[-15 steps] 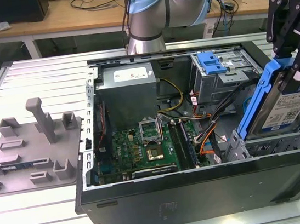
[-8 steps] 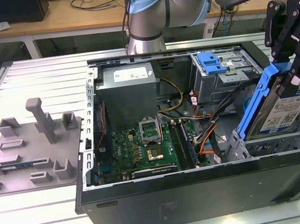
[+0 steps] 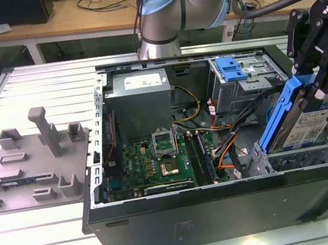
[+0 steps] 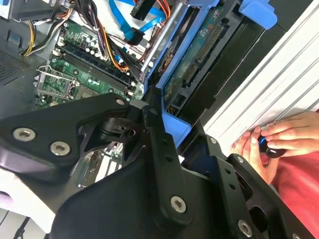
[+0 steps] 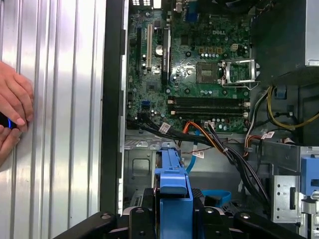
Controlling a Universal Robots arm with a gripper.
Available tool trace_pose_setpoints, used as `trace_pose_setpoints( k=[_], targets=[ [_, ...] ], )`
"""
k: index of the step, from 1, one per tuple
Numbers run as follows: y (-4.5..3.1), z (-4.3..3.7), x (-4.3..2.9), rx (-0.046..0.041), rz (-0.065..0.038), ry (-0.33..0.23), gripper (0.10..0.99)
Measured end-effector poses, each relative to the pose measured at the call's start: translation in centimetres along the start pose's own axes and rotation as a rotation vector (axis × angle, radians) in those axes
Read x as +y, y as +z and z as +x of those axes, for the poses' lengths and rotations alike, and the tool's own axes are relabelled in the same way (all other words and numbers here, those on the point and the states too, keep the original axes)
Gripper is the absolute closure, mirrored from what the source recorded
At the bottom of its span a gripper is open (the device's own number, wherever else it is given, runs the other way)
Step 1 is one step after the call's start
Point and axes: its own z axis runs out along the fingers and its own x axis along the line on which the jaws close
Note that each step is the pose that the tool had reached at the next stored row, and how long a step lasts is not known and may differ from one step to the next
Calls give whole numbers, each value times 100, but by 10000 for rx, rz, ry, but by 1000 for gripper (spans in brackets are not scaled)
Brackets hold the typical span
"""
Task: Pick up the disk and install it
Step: 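Insert the disk into the insertion slot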
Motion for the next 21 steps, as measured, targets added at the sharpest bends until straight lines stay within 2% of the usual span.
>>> trace_pose_setpoints(
  k=[9,18,19,20,21],
  targets=[
    [179,-1,-6,0,1,1,718],
    [312,11,-10,6,2,-3,718],
    [315,11,-9,3,1,-1,710],
    [319,10,-9,3,1,-1,651],
    [322,10,-9,0,0,0,651]
  ],
)
